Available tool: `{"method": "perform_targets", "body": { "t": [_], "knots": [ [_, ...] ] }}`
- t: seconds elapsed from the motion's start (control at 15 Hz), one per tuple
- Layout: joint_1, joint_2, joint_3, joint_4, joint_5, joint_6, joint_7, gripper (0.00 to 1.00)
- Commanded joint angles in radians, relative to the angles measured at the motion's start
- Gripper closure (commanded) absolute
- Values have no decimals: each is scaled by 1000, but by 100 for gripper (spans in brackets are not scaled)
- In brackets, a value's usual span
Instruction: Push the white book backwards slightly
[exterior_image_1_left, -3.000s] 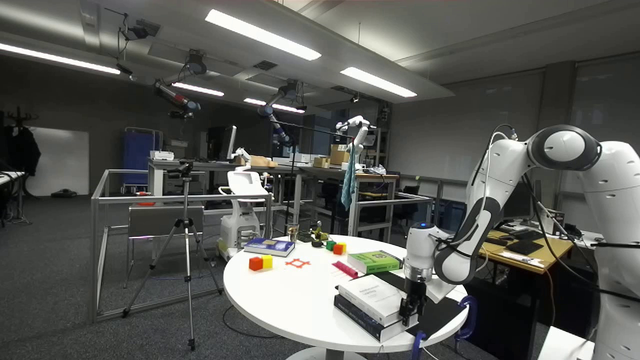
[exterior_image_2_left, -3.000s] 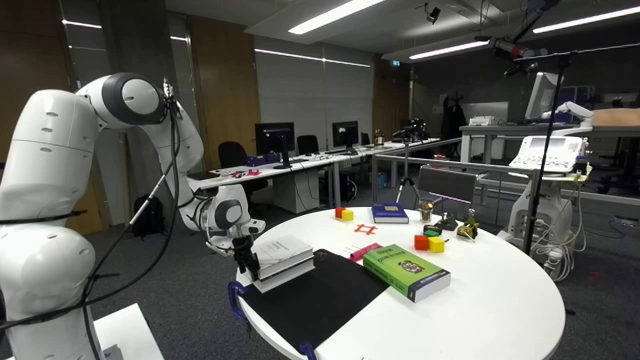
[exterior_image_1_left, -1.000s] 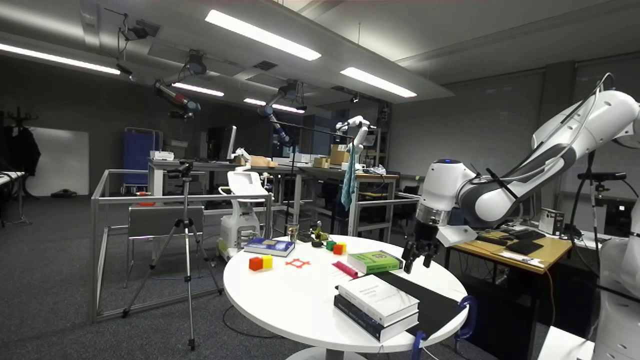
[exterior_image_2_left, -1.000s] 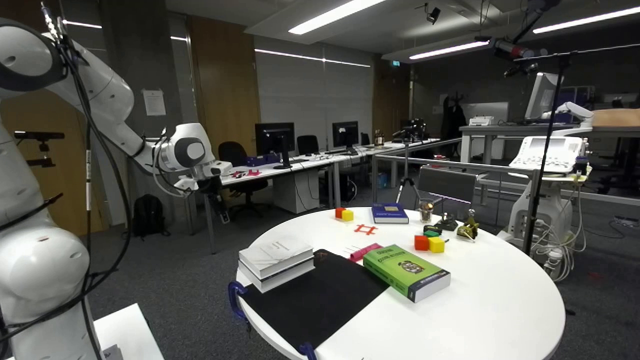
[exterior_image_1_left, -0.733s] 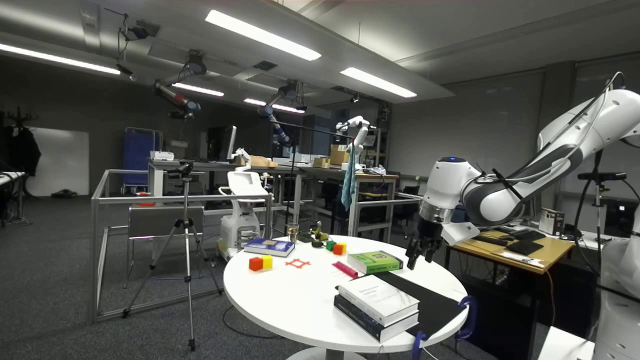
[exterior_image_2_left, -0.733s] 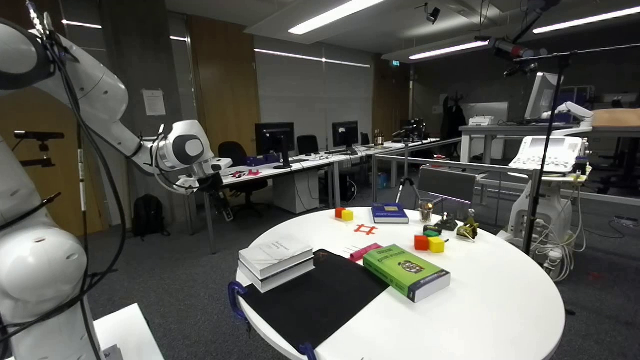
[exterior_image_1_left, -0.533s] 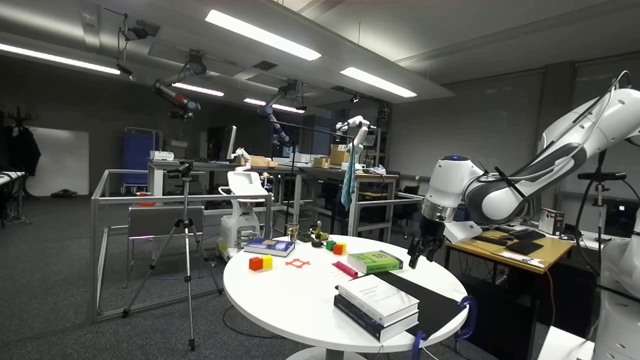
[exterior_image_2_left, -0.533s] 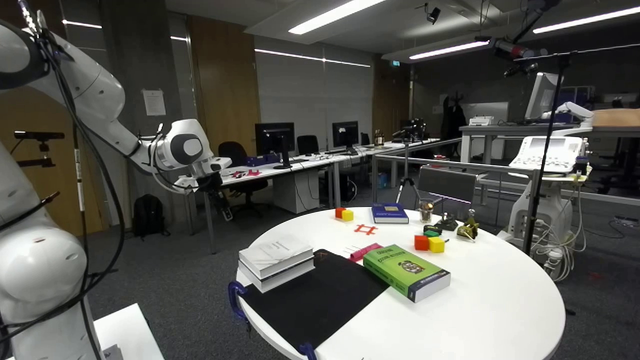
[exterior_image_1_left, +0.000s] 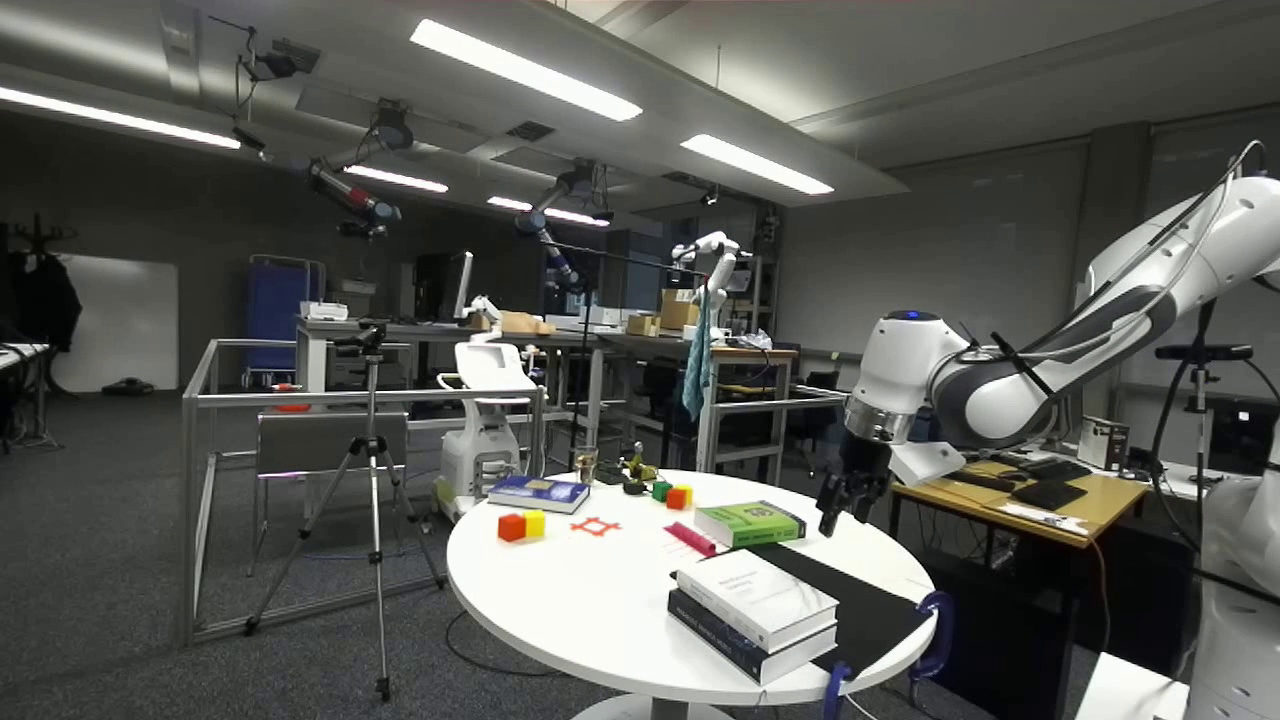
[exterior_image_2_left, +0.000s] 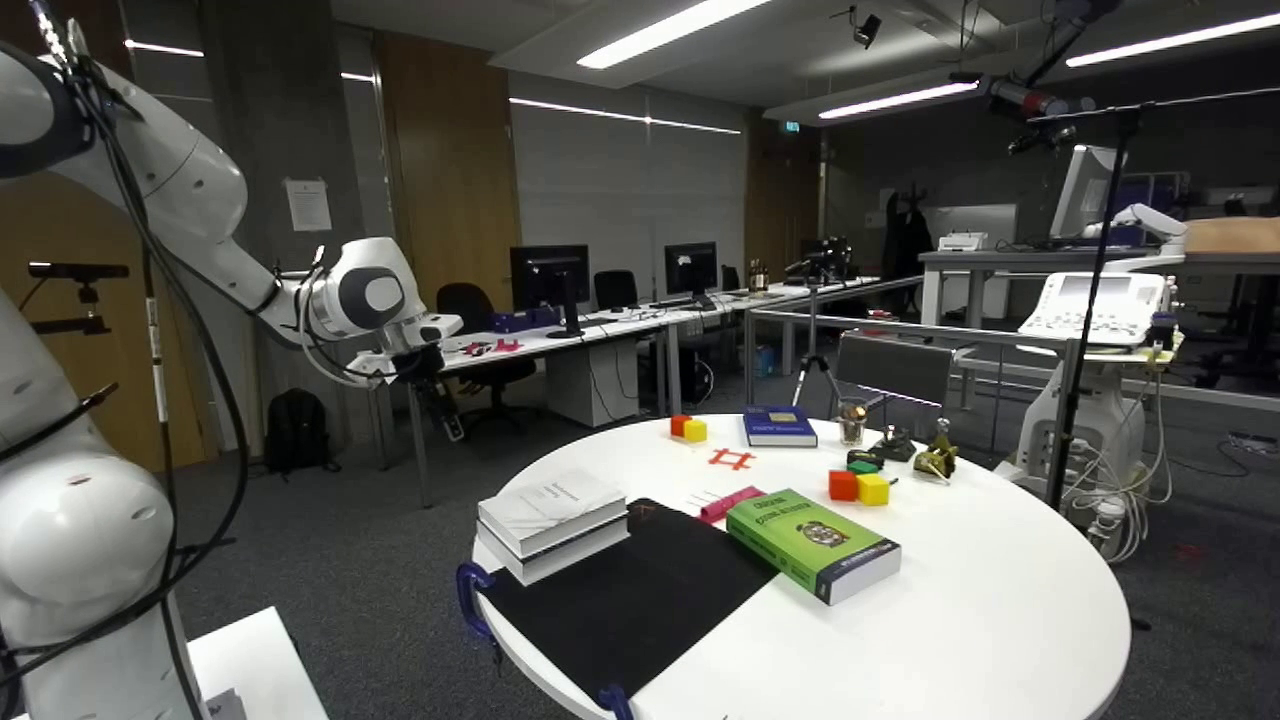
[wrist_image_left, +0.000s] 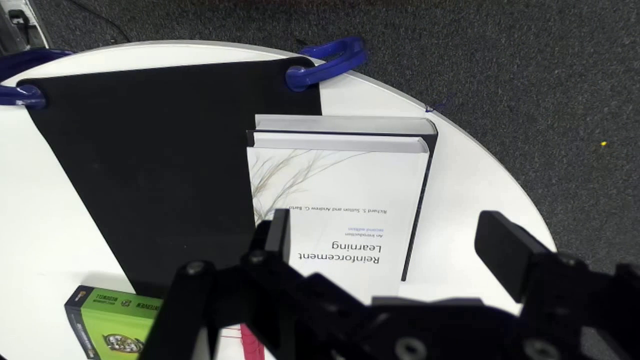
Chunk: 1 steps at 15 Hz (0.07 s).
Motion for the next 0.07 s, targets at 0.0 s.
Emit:
{"method": "perform_targets", "body": {
  "t": [0.0],
  "knots": [
    [-33,-3,32,0,17,0,-13,0]
  ]
}}
